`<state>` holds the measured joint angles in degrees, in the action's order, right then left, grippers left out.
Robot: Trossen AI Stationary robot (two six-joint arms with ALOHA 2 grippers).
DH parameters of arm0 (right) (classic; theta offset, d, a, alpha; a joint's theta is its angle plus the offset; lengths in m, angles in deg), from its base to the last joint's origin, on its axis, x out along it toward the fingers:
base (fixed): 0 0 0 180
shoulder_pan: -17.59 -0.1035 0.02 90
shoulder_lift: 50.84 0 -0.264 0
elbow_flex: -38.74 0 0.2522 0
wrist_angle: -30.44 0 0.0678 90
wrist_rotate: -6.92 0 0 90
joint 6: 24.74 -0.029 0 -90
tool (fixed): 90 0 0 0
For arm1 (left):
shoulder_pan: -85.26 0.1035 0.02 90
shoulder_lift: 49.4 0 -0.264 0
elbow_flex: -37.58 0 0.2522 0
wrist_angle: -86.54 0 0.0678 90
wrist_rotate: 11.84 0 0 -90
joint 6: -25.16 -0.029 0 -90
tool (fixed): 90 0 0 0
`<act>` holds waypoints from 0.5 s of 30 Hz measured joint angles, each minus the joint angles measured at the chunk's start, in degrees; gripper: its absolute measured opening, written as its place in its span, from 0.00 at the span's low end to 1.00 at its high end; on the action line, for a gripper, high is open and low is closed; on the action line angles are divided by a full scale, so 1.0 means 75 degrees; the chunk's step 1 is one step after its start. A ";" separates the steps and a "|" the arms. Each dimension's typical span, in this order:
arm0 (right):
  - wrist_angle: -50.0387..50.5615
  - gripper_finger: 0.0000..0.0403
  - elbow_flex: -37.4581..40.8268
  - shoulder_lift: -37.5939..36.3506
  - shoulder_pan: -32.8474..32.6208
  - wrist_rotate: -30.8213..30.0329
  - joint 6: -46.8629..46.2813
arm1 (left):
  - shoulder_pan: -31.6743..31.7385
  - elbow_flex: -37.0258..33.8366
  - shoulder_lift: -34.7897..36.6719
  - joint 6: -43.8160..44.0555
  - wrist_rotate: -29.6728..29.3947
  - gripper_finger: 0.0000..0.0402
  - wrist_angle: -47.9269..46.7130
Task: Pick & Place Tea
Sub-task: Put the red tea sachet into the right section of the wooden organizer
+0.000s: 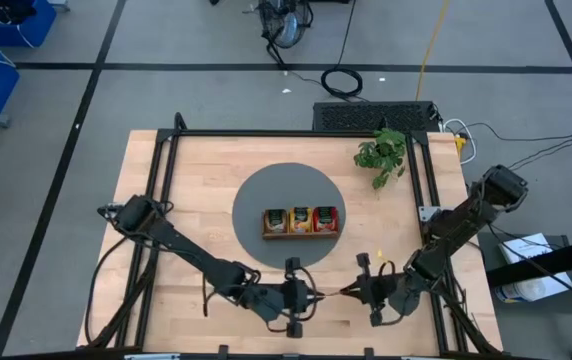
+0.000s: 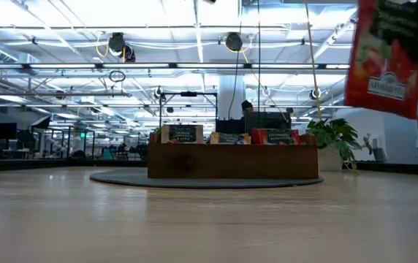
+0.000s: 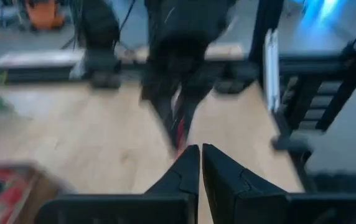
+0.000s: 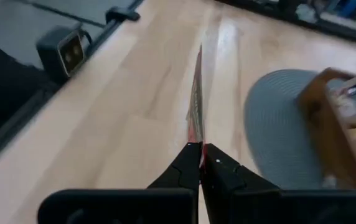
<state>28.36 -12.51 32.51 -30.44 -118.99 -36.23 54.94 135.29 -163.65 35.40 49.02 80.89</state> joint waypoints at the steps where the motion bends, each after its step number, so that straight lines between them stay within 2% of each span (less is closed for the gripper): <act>1: 0.0007 0.00 -0.0003 0.0030 -0.0019 -0.0037 0.0155 | -0.0017 -0.0024 0.0043 0.0129 0.0013 0.07 -0.0257; 8: -0.0305 0.00 -0.0018 0.0053 -0.0144 -0.0436 0.0544 | 0.0102 -0.0010 -0.0093 0.0262 0.0288 0.09 -0.0715; 11: -0.0621 0.00 -0.0021 0.0050 -0.0166 -0.0427 0.0754 | 0.0062 -0.0013 -0.0261 -0.0258 0.0290 0.18 -0.0583; 15: -0.0712 0.00 -0.0021 0.0050 -0.0160 -0.0452 0.0972 | 0.0012 -0.0013 -0.0275 -0.0441 0.0224 0.36 -0.0448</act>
<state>23.02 -12.67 32.88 -31.64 -122.39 -28.94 55.04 135.19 -165.71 32.10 50.70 77.52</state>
